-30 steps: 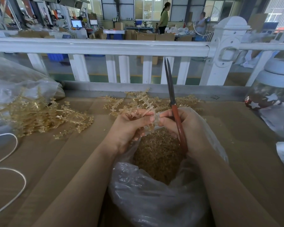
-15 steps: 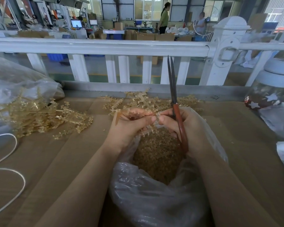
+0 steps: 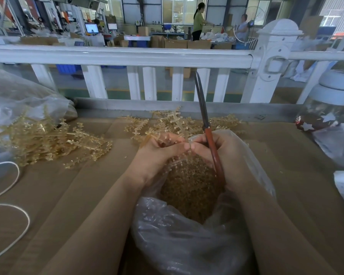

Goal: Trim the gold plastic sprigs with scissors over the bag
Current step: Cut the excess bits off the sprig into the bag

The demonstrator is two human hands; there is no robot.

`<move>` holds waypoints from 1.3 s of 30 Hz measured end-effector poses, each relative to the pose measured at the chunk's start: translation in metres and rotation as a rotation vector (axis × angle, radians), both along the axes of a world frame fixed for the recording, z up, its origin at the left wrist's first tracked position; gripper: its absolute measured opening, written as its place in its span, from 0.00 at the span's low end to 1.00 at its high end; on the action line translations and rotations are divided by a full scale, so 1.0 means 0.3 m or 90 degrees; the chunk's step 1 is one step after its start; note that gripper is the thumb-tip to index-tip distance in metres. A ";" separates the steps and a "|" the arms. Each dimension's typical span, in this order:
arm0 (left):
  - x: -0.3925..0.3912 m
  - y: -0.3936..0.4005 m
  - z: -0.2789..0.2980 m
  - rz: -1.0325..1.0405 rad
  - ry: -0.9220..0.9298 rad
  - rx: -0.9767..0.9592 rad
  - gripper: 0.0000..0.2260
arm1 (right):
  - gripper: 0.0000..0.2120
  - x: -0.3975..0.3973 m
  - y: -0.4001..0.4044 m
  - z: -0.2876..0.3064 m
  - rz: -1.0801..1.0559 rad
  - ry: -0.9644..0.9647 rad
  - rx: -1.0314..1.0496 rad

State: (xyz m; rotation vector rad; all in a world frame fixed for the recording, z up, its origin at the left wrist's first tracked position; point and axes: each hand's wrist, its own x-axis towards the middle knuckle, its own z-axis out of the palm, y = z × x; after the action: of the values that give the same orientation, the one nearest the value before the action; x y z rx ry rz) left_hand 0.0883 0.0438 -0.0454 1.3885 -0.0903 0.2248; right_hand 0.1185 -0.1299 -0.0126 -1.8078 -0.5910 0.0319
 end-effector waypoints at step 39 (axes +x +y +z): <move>0.012 0.064 -0.019 0.068 -0.002 -0.191 0.08 | 0.36 0.093 0.034 -0.144 -0.151 -0.292 -0.323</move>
State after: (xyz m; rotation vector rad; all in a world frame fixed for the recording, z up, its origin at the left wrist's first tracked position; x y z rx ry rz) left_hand 0.0918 0.0629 -0.0512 1.0959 0.0151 0.3164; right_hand 0.1464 -0.1198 -0.0559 -2.3935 -0.7276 -0.4407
